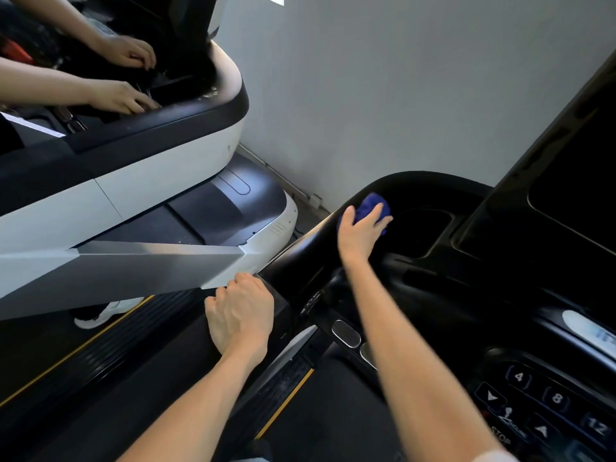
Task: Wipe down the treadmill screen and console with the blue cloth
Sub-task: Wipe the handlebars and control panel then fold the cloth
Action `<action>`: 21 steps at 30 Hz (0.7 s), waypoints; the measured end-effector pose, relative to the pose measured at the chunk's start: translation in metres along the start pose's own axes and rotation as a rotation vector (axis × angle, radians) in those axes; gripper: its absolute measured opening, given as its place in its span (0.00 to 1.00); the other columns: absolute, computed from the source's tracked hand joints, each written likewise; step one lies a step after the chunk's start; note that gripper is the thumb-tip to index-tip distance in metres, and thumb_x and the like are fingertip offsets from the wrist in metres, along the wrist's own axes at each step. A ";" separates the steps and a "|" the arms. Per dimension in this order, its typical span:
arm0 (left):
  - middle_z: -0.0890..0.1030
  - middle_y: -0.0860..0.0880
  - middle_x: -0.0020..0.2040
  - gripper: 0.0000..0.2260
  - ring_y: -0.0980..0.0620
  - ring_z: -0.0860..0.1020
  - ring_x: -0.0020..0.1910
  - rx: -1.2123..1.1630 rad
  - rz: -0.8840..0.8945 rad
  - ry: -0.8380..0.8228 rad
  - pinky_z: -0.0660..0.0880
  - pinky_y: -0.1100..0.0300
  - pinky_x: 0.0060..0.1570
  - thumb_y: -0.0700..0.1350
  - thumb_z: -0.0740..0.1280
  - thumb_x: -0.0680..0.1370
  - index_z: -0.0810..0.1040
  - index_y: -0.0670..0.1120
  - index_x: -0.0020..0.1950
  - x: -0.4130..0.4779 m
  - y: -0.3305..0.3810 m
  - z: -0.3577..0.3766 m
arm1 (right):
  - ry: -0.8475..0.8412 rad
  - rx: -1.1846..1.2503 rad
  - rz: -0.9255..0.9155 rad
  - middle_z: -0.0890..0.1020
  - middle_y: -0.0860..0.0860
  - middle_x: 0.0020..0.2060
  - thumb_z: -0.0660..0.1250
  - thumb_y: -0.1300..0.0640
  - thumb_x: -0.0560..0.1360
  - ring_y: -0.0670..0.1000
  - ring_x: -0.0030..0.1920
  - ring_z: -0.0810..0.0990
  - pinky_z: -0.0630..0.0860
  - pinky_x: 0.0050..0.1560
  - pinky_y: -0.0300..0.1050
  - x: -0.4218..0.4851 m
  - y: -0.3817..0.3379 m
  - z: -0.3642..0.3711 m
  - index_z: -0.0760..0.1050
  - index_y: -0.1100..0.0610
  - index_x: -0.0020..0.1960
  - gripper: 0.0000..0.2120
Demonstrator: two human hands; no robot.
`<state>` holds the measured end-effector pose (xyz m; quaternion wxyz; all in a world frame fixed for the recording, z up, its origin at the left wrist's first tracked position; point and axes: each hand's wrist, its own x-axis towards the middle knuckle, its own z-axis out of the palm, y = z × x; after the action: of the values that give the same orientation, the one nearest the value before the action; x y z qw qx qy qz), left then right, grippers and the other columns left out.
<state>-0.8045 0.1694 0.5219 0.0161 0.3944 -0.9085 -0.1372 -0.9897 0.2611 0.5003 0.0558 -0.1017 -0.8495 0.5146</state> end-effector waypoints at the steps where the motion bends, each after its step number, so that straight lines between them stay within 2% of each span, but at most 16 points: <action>1: 0.83 0.44 0.43 0.19 0.44 0.79 0.44 0.002 0.002 -0.003 0.68 0.51 0.46 0.45 0.47 0.81 0.76 0.42 0.46 0.000 0.000 0.000 | -0.006 0.033 0.059 0.52 0.69 0.72 0.62 0.52 0.78 0.64 0.73 0.54 0.51 0.72 0.48 0.020 -0.003 -0.006 0.49 0.65 0.76 0.35; 3: 0.83 0.45 0.43 0.18 0.44 0.79 0.44 0.011 -0.002 -0.009 0.68 0.51 0.46 0.45 0.47 0.81 0.76 0.42 0.46 0.000 0.001 0.000 | -0.029 0.070 0.163 0.57 0.67 0.72 0.62 0.51 0.77 0.63 0.72 0.60 0.56 0.70 0.48 0.040 -0.007 -0.014 0.46 0.63 0.76 0.37; 5: 0.83 0.45 0.43 0.18 0.44 0.79 0.44 0.005 -0.010 -0.023 0.68 0.51 0.46 0.45 0.47 0.81 0.76 0.42 0.47 0.000 0.001 0.000 | -0.043 0.037 0.185 0.59 0.66 0.72 0.62 0.50 0.78 0.63 0.71 0.61 0.58 0.70 0.48 0.029 -0.009 -0.016 0.45 0.64 0.76 0.37; 8: 0.83 0.44 0.43 0.19 0.44 0.79 0.44 -0.001 -0.007 -0.014 0.68 0.51 0.46 0.45 0.47 0.81 0.76 0.42 0.47 0.000 0.001 0.000 | -0.095 0.013 0.071 0.56 0.65 0.73 0.60 0.54 0.78 0.60 0.73 0.57 0.55 0.71 0.46 -0.029 -0.004 -0.018 0.45 0.64 0.76 0.34; 10: 0.83 0.44 0.43 0.19 0.43 0.79 0.44 -0.001 -0.011 -0.016 0.68 0.50 0.46 0.45 0.47 0.81 0.77 0.41 0.47 0.000 0.001 0.000 | -0.161 0.045 0.005 0.52 0.62 0.75 0.59 0.56 0.79 0.57 0.75 0.52 0.51 0.72 0.44 -0.079 0.005 -0.017 0.44 0.61 0.76 0.33; 12: 0.83 0.43 0.42 0.19 0.42 0.79 0.43 -0.005 -0.007 -0.020 0.68 0.50 0.45 0.45 0.48 0.81 0.77 0.41 0.46 -0.001 0.002 0.000 | -0.210 0.087 0.014 0.52 0.59 0.76 0.58 0.56 0.79 0.56 0.75 0.52 0.51 0.73 0.45 -0.107 0.012 -0.018 0.44 0.57 0.77 0.33; 16: 0.83 0.43 0.42 0.19 0.42 0.79 0.43 -0.019 -0.004 -0.024 0.69 0.50 0.46 0.45 0.47 0.81 0.77 0.41 0.46 -0.001 0.000 0.002 | -0.200 0.087 0.117 0.62 0.61 0.72 0.57 0.56 0.79 0.60 0.71 0.63 0.61 0.71 0.51 -0.054 0.006 -0.022 0.48 0.56 0.77 0.30; 21: 0.82 0.42 0.43 0.18 0.40 0.79 0.44 -0.010 0.000 0.006 0.67 0.50 0.45 0.44 0.49 0.81 0.76 0.40 0.46 -0.001 0.001 0.003 | -0.151 0.099 0.261 0.67 0.61 0.70 0.56 0.54 0.79 0.61 0.67 0.69 0.65 0.68 0.52 0.012 -0.006 -0.028 0.46 0.55 0.77 0.30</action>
<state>-0.8049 0.1708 0.5197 0.0208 0.3947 -0.9077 -0.1407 -0.9963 0.2855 0.5187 -0.0710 -0.1694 -0.8045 0.5648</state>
